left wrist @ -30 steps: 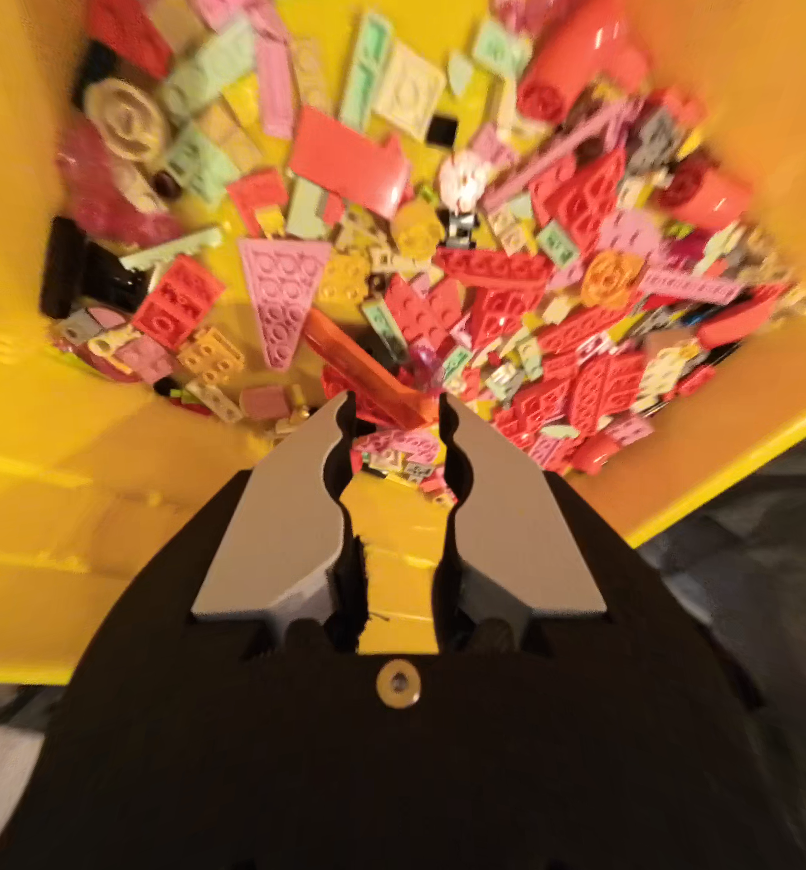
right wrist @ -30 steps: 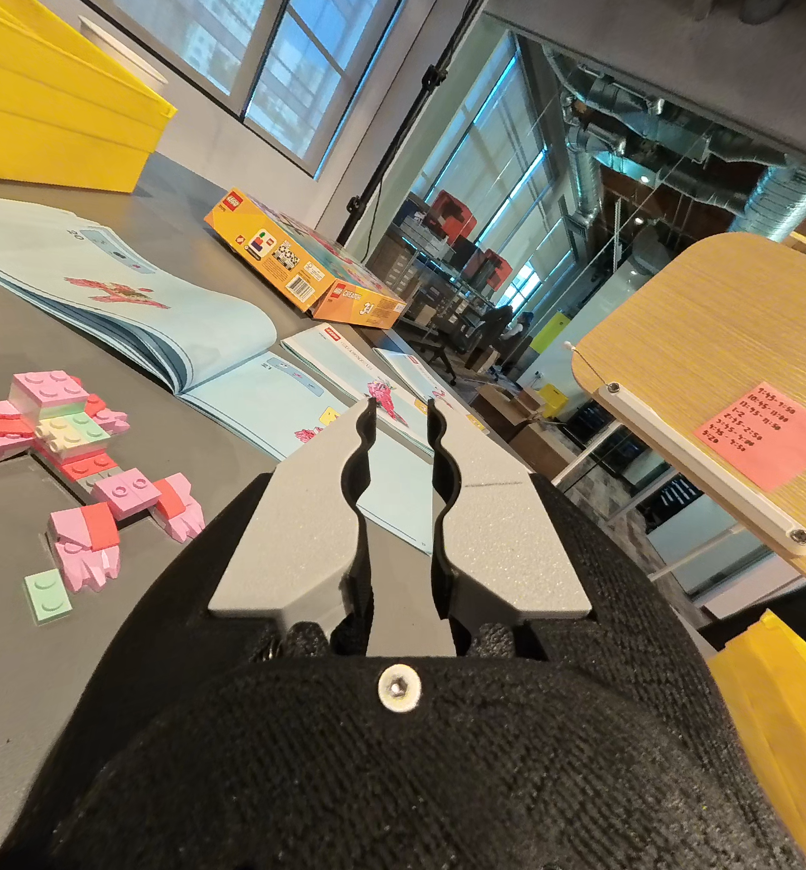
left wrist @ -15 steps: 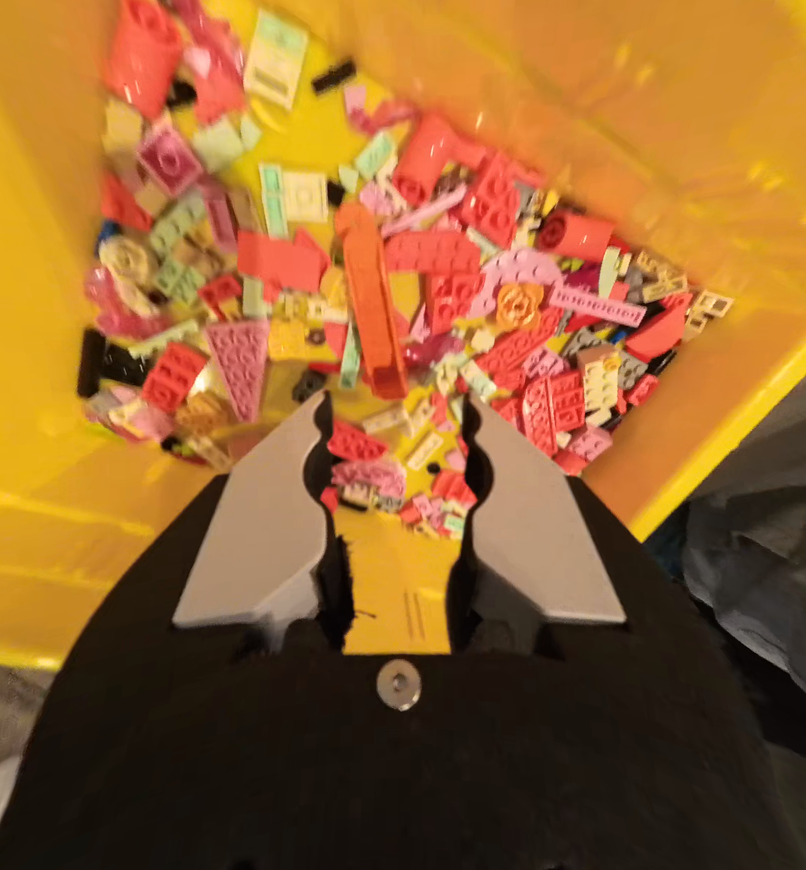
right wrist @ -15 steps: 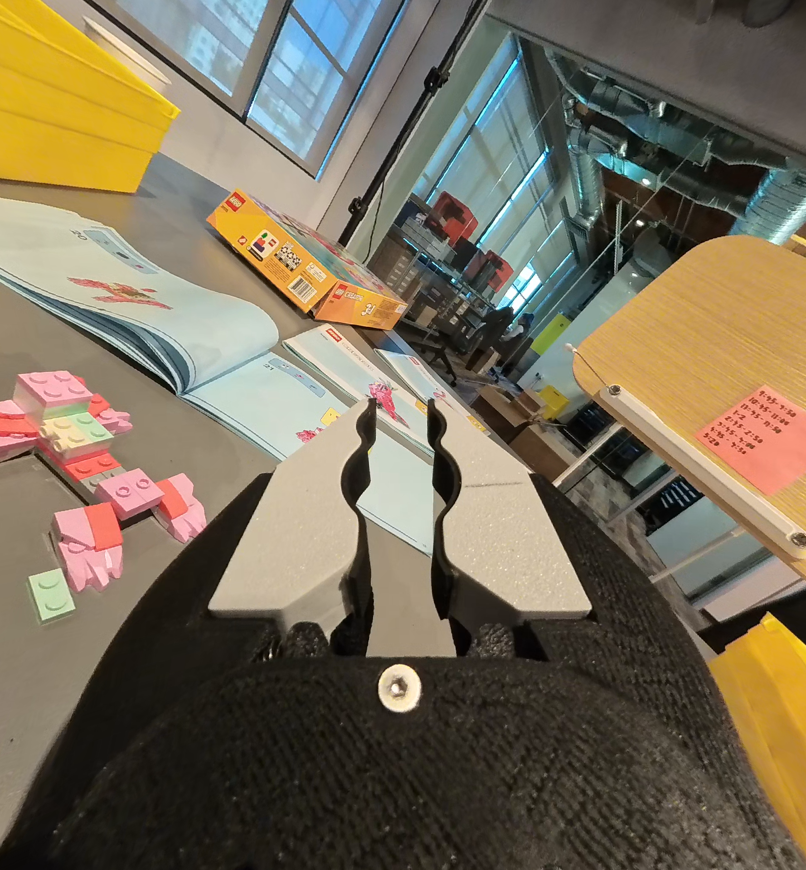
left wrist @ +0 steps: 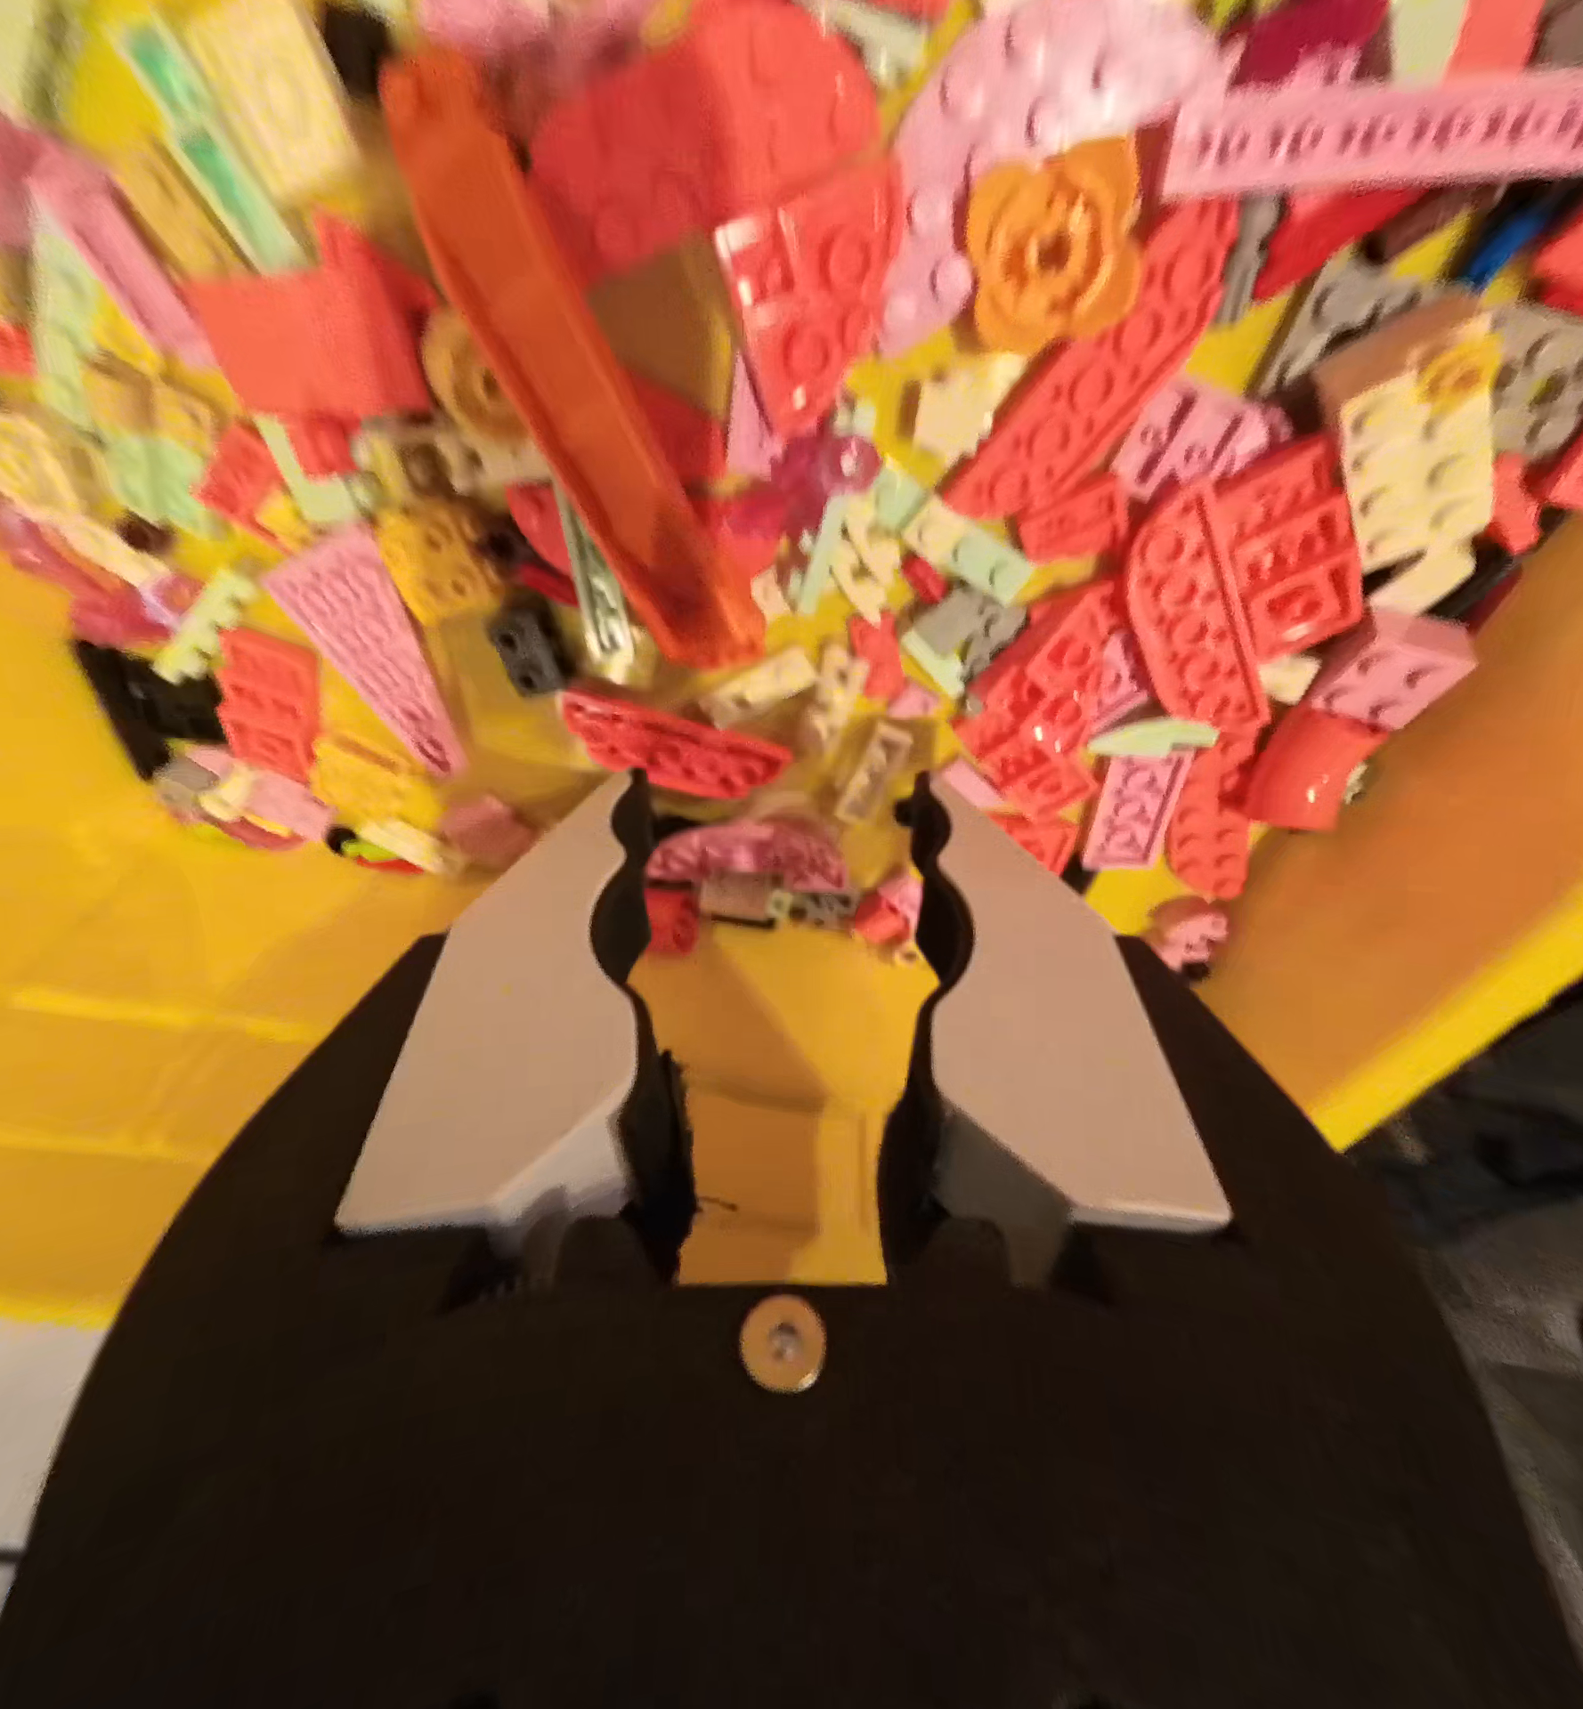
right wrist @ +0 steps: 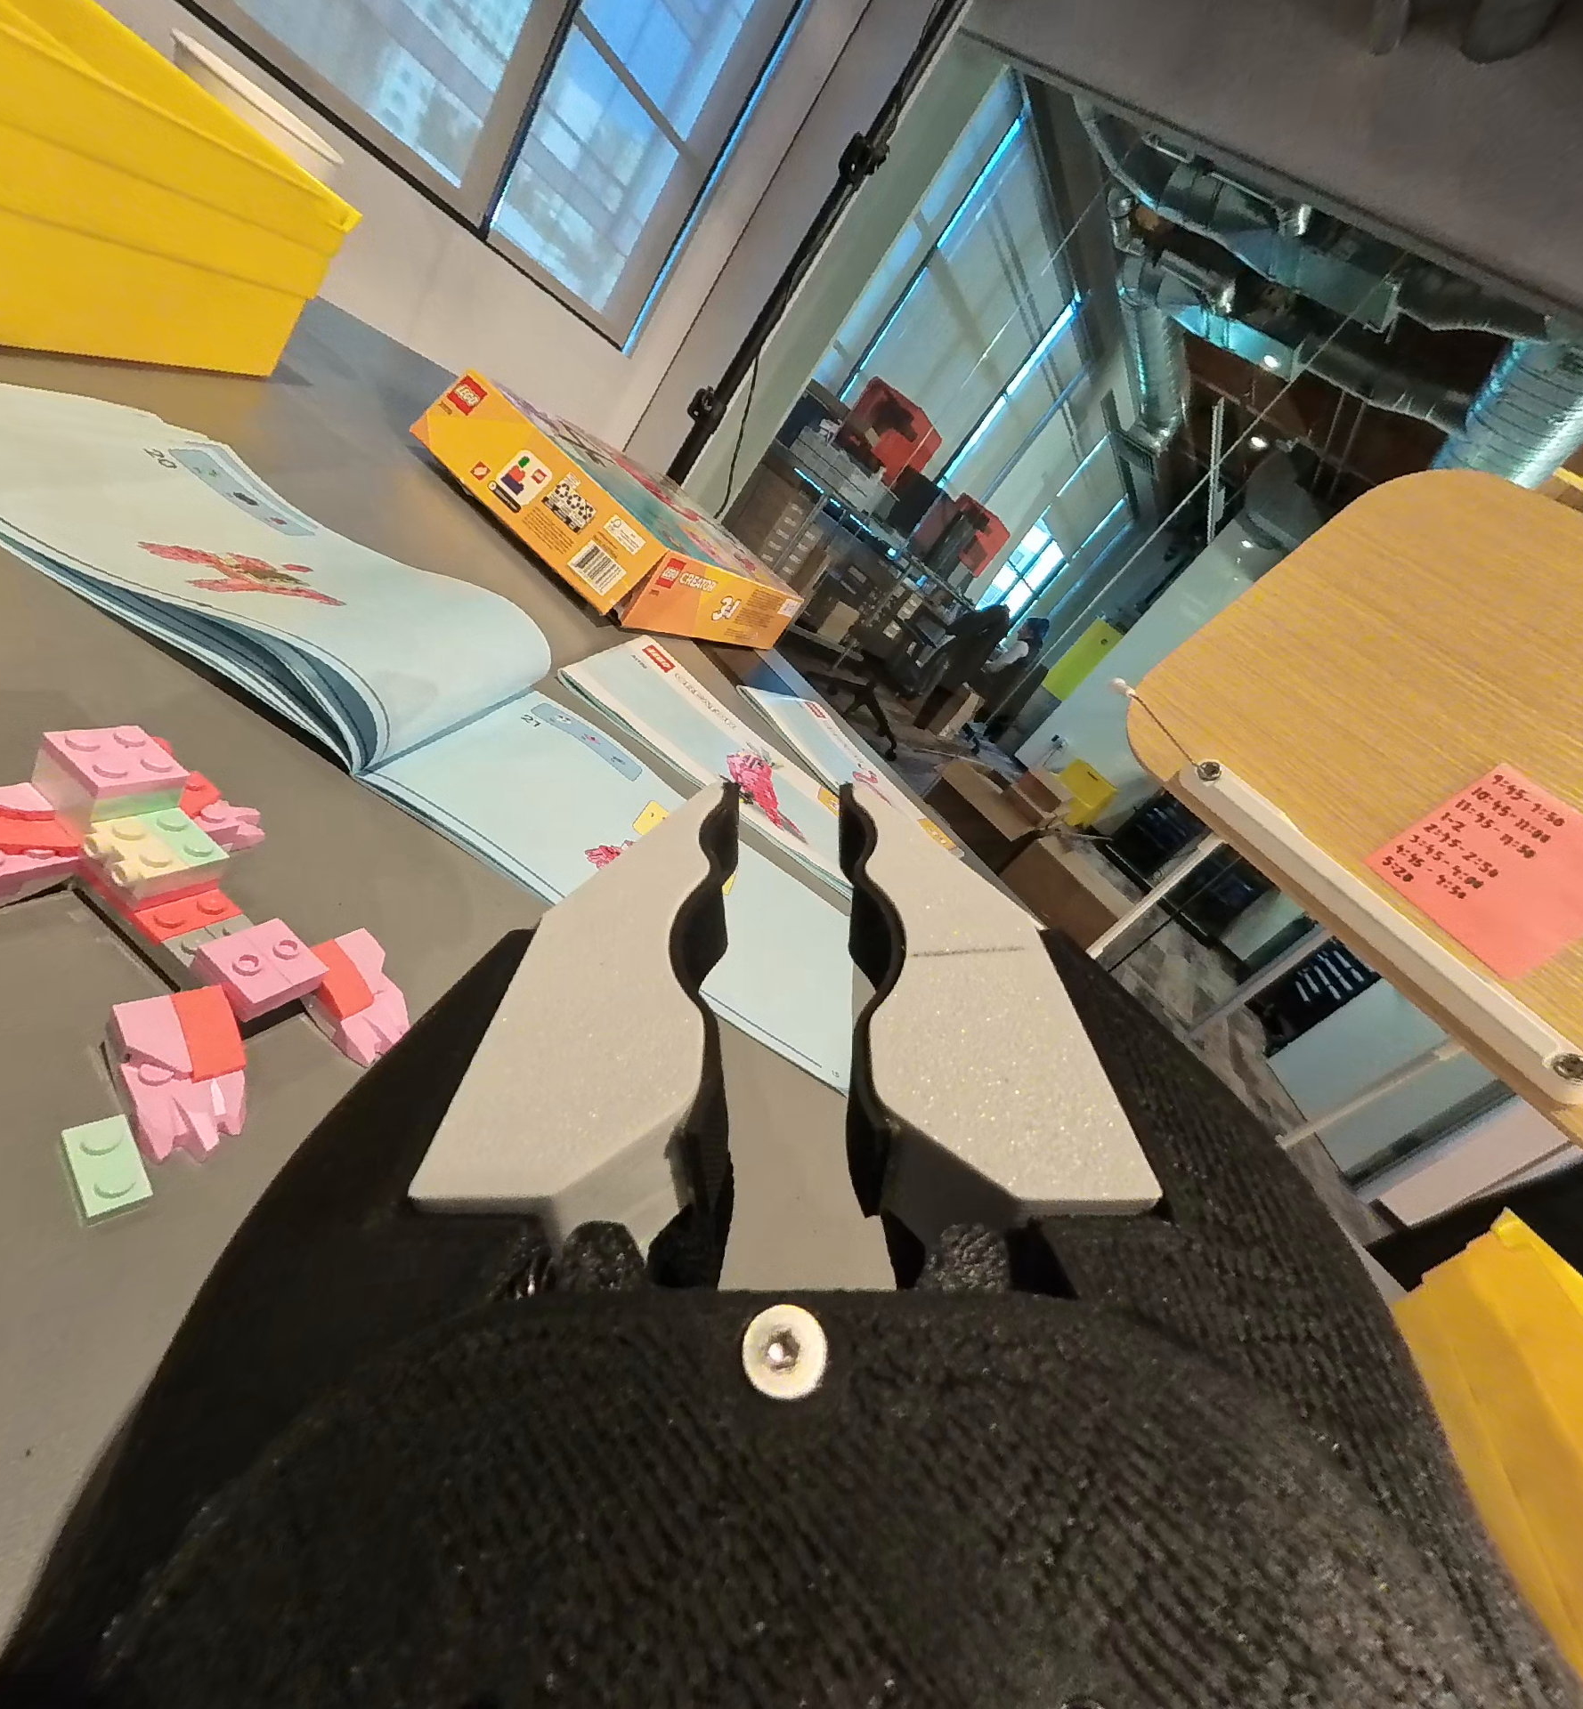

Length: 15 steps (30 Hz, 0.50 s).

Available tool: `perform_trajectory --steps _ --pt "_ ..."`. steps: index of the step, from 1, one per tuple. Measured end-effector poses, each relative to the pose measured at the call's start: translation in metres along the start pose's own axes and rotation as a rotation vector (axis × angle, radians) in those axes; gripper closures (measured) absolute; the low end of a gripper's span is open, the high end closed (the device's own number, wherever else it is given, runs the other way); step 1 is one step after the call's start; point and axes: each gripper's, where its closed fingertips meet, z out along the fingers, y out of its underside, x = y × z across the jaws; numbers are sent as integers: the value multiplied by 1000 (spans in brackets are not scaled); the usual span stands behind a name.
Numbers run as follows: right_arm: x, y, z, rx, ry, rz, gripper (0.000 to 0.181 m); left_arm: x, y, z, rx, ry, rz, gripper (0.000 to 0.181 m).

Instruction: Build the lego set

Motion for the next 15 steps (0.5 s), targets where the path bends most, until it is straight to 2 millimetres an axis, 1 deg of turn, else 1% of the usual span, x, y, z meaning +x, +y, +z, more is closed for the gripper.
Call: perform_trajectory --steps 1,3,4,5,6,7,8,9,10,11,12,13,14,15 --pt "0 0 0 -1 1 -1 162 -4 -8 -1 42 -27 2 129" --pt "0 1 0 -3 2 -1 162 -18 -24 -7 135 -112 -3 130" --pt "0 1 0 -4 2 -1 162 -27 -31 -12 190 -162 -16 131" --pt "0 1 0 -4 2 -1 162 -30 -38 -19 248 -182 -23 131" --pt "0 1 0 -4 2 -1 162 -25 -46 -25 313 -156 -18 132" --pt "0 1 0 -4 2 0 162 -15 -54 -32 380 -90 -5 132" --pt "0 0 0 -4 1 0 162 0 -60 -37 436 0 17 129" --pt "0 0 0 -4 0 -1 162 11 -64 -40 467 64 17 120" --pt "0 0 0 -5 0 -1 162 17 -66 -40 471 103 8 107" --pt "0 0 0 -4 0 -2 162 23 -66 -37 458 133 5 90" --pt "0 0 -1 -4 -1 -2 162 27 -66 -32 439 144 6 76" --pt "0 0 -1 -4 0 -2 162 30 -65 -27 421 141 12 65" --pt "0 0 -1 -3 0 -2 162 33 -65 -22 407 132 25 55" --pt "0 -1 -1 -3 0 -1 162 35 -66 -18 406 124 33 50"
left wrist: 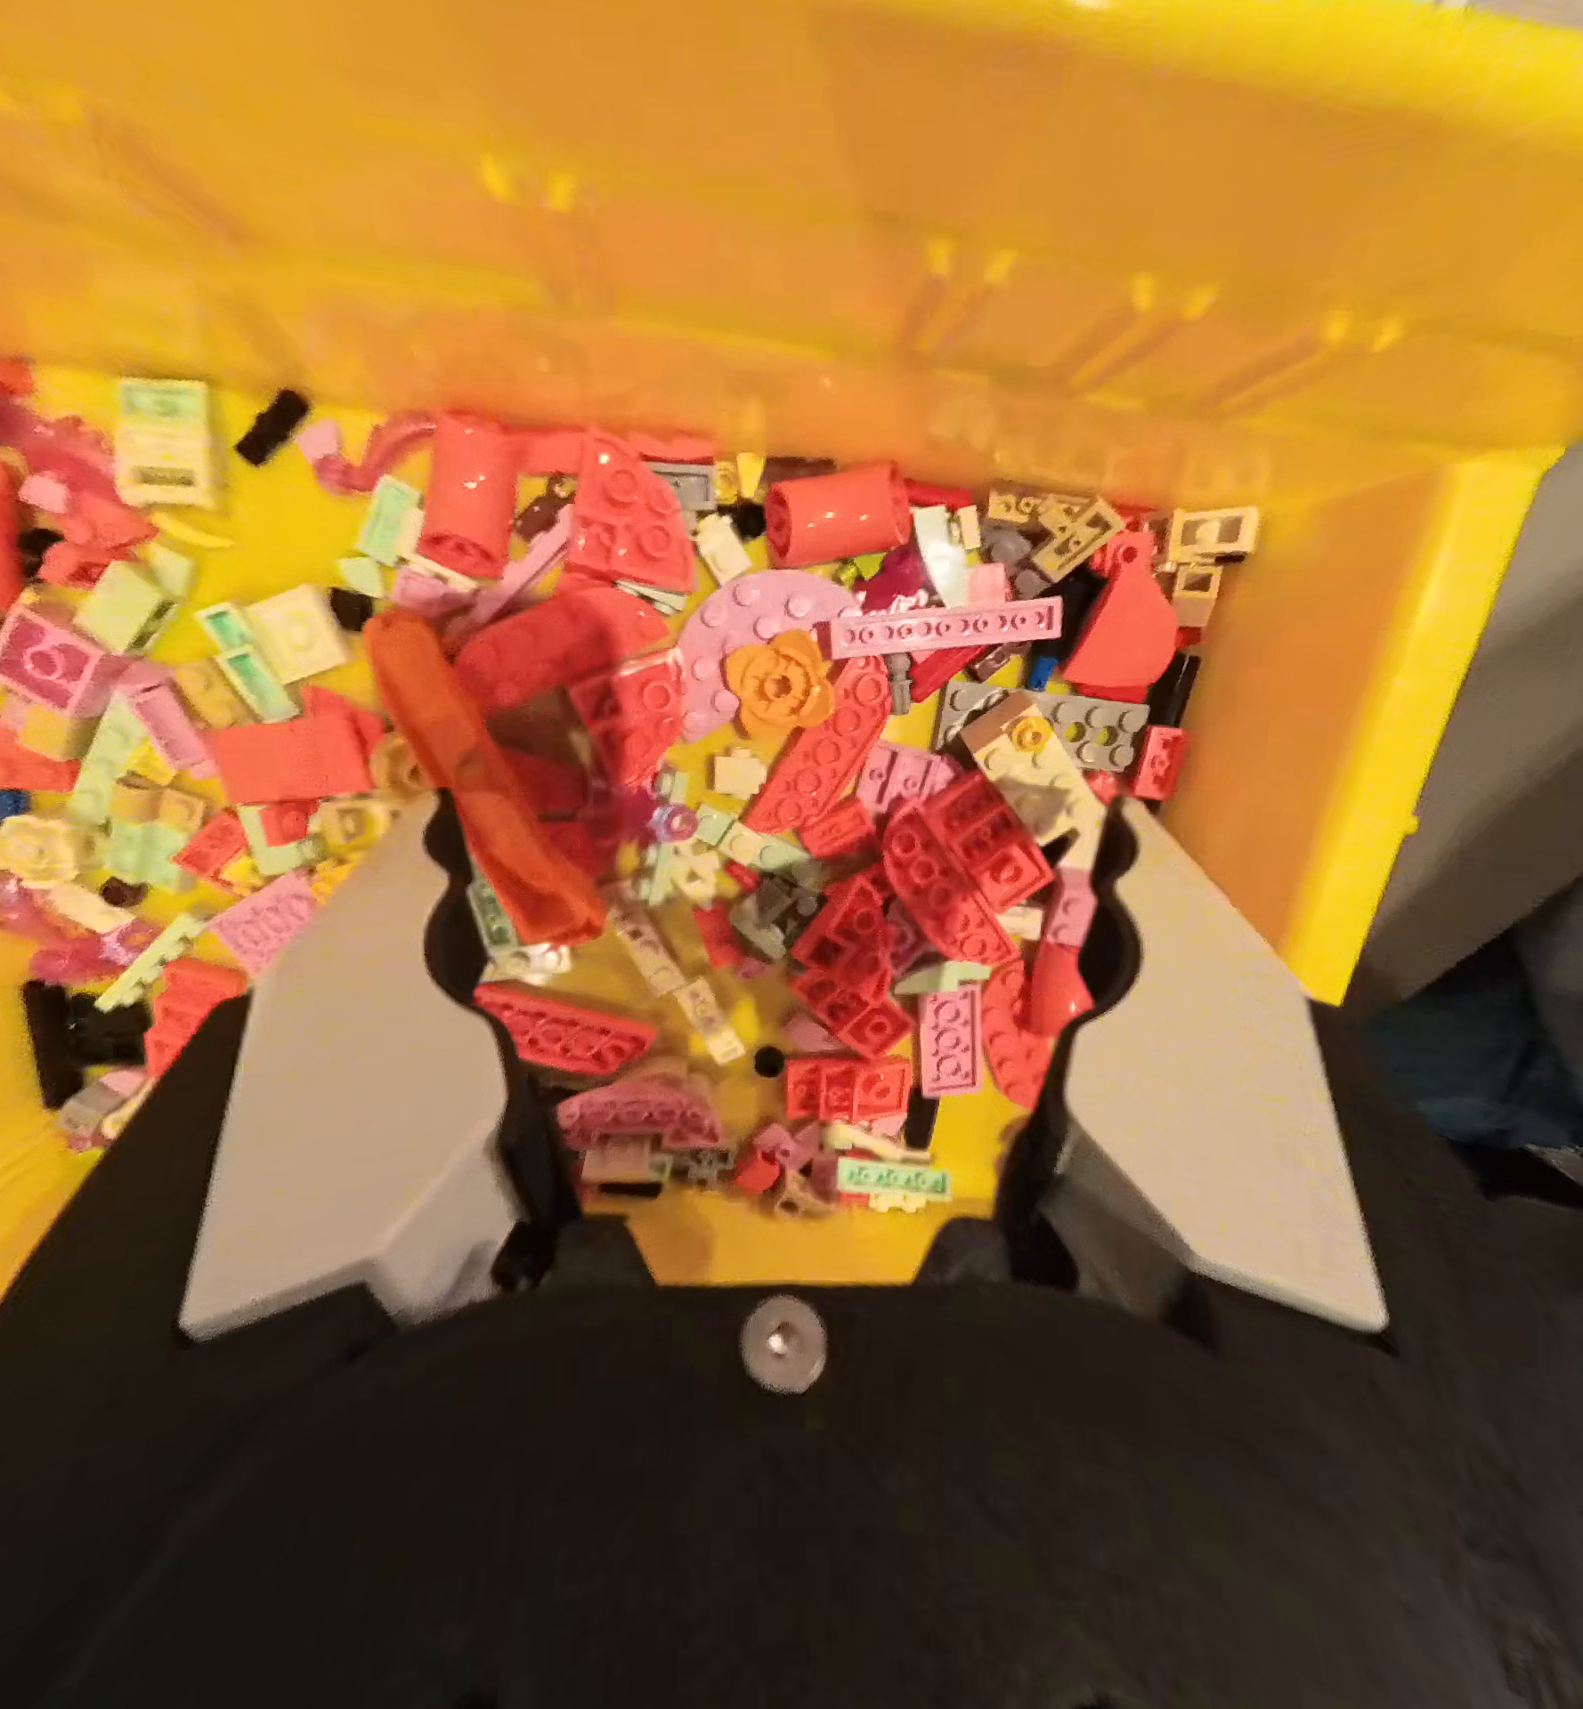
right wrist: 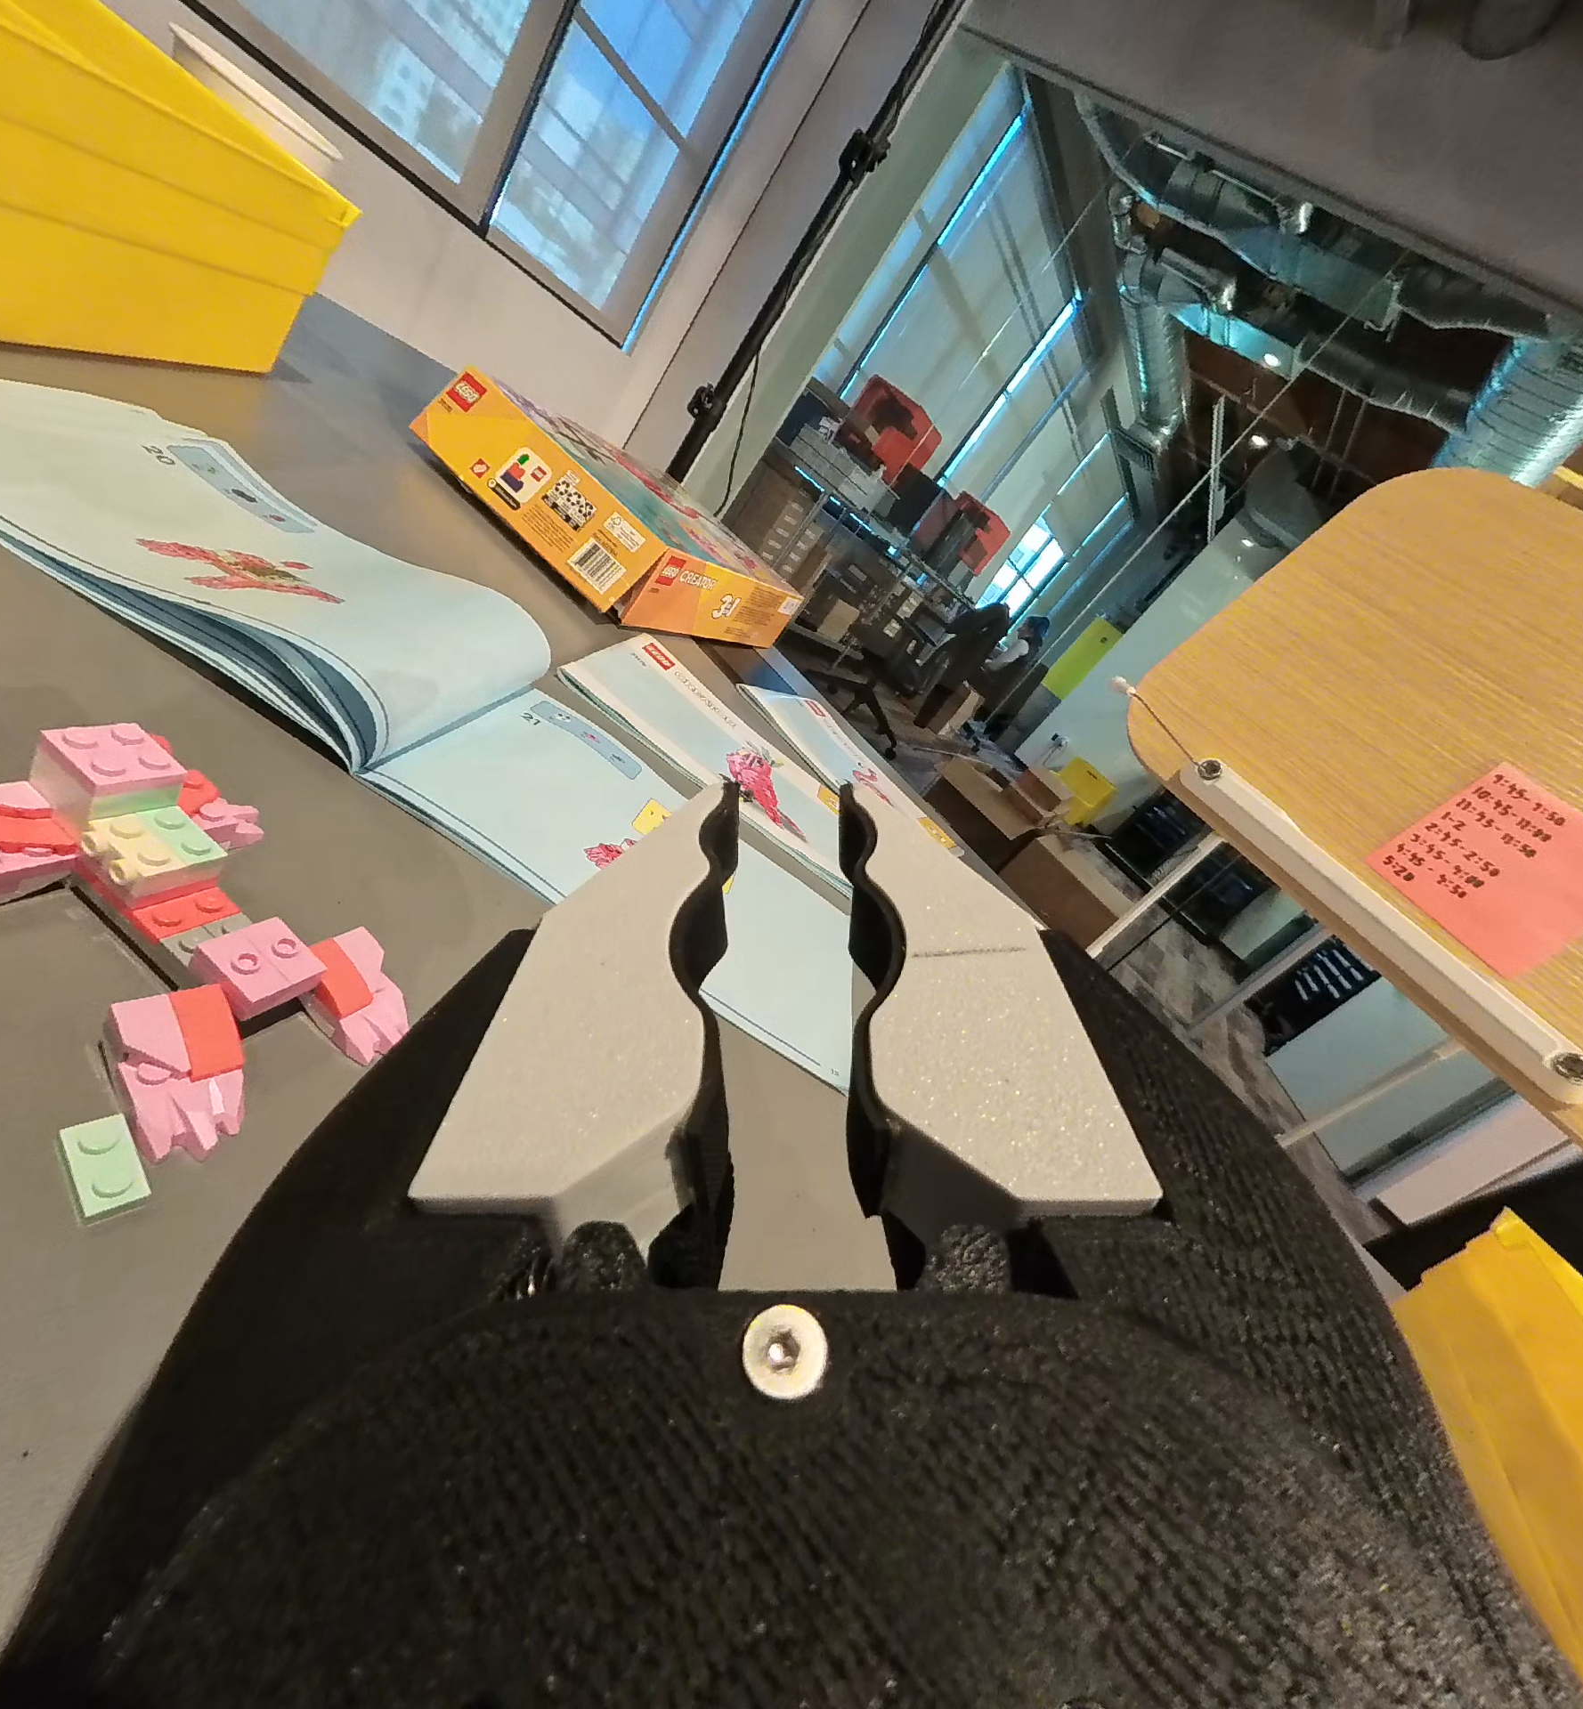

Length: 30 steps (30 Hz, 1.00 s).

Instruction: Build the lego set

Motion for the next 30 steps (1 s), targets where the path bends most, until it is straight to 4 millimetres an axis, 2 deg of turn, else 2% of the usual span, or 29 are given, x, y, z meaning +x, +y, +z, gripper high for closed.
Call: perform_trajectory --steps 3,7,9,10,13,15,19,22,24,25,26,28,30 --pt "0 0 0 -1 -1 0 162 4 -3 11 4 -26 8 41" --pt "-1 -1 -1 0 -1 0 162 -9 -1 15 -17 -113 13 46" --pt "0 -1 -1 -1 0 0 162 -24 -2 10 -1 -176 -36 53" --pt "0 -1 -1 0 0 0 162 -35 -2 6 9 -225 -70 63" --pt "0 -1 -2 -1 1 1 162 -74 11 -7 -15 -389 -190 78" --pt "0 -2 -2 0 3 1 162 -76 9 -10 17 -360 -224 82" --pt "1 -2 -3 0 8 3 162 -46 -5 -24 82 -242 -102 96" --pt "1 -2 -3 -1 7 3 162 -23 6 -31 5 -171 -14 113" --pt "1 -2 -3 -1 7 2 162 -2 16 -32 -46 -66 24 112" --pt "1 -2 -4 -1 6 2 162 11 22 -32 -76 1 44 110" --pt "1 -3 -4 -1 7 3 162 16 27 -33 -98 20 41 100" --pt "1 -3 -4 -1 7 3 162 28 34 -30 -139 72 5 67" --pt "1 -3 -4 -2 8 3 162 35 37 -23 -152 85 0 48"
